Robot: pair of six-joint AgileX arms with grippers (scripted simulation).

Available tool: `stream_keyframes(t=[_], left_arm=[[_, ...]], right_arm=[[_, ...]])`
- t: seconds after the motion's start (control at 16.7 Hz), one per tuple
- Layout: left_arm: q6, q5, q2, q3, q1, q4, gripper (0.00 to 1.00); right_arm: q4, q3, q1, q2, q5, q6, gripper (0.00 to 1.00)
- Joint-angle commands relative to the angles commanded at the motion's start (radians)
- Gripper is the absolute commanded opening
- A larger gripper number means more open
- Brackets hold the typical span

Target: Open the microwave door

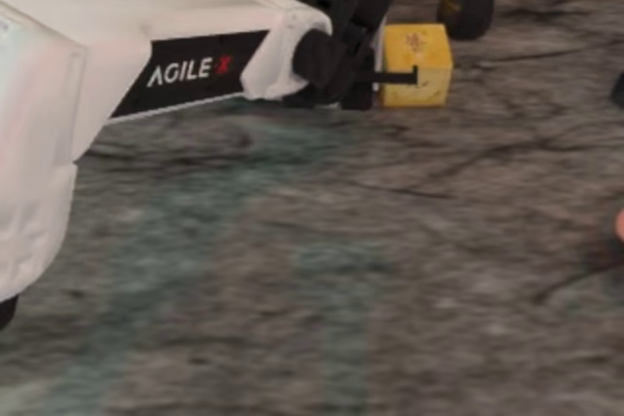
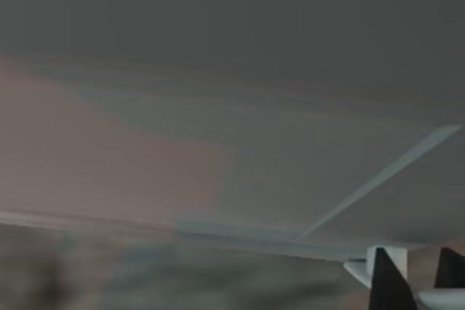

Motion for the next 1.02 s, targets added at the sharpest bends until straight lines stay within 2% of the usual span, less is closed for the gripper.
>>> stream_keyframes(t=[0.3,0.6,1.02], left_arm=[[0.010,0.008,-0.001,-0.016,-0.007,0.006,0.00],[0.064,0.047,-0.052,-0.088,0.010,0.054,0.00],[0.065,0.047,-0.052,-0.088,0.010,0.055,0.00]], right_arm=[[0.000,0.000,0.000,0.000,0.000,0.000,1.00],[0.000,0.000,0.000,0.000,0.000,0.000,1.00],[0.000,0.000,0.000,0.000,0.000,0.000,1.00]])
